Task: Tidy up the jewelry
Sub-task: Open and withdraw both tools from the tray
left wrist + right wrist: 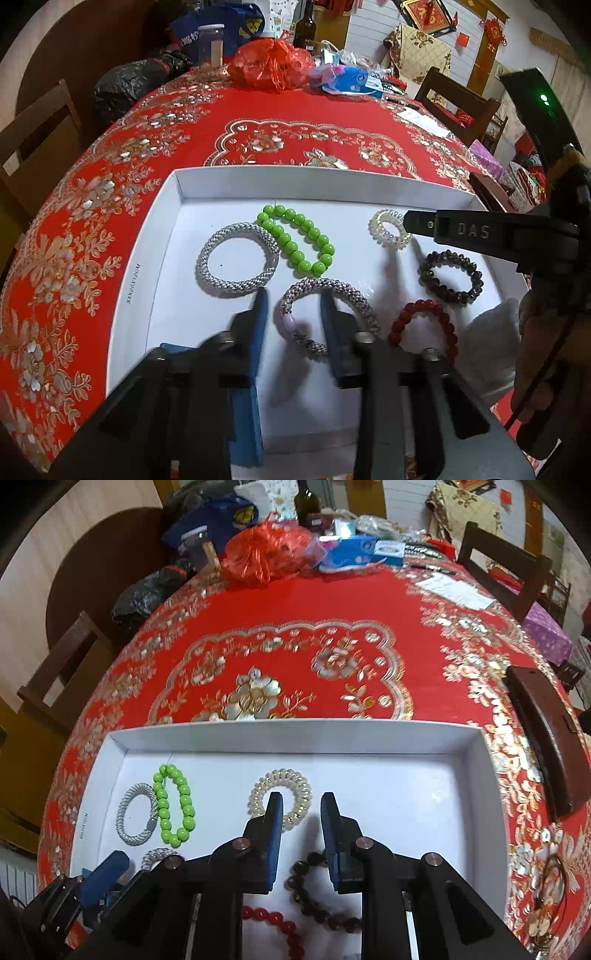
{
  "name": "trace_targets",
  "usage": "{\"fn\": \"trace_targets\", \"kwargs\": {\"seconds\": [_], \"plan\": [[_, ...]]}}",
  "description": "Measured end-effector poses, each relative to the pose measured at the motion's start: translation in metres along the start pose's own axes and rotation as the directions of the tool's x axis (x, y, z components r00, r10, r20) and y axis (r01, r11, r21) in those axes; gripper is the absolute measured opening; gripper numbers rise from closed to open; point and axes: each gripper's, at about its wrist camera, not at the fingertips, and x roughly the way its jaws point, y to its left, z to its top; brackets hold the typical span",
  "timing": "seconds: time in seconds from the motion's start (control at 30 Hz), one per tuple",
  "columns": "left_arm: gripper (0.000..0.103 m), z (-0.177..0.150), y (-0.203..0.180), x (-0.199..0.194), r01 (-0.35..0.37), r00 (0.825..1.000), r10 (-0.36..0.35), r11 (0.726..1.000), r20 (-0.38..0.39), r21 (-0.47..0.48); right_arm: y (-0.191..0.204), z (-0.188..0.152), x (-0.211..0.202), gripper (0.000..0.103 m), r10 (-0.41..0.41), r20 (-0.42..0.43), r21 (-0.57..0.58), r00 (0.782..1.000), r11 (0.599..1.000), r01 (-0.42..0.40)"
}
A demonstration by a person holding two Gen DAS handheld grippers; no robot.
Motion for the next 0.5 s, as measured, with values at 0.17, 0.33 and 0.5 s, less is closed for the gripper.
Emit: {"fn": "trace_targets", "kwargs": {"seconds": [0.17,0.33,0.5], "plan": [[0.036,0.004,0.001,-0.032,0.036,0.997,-0.035,0.999,0.068,-0.009,-0.009,-0.009,-0.045,0.020,0.030,0.088,0.024,0.996,0.999,-0.032],[0.072,0.002,0.007,-0.086,0.055,0.982,-0.057,0.998,0.179,0.015,-0.011,-0.047,-0.104,0.025,0.050,0.155,0.012,0.987,0.999,-0.053],[0.099,-0.022,0.025,-0.140,0.065,0.957,-0.075,0.997,0.279,0.044,-0.015,-0.115,-0.150,0.041,0.020,0.174,0.055,0.984,0.998,-0.030]]}}
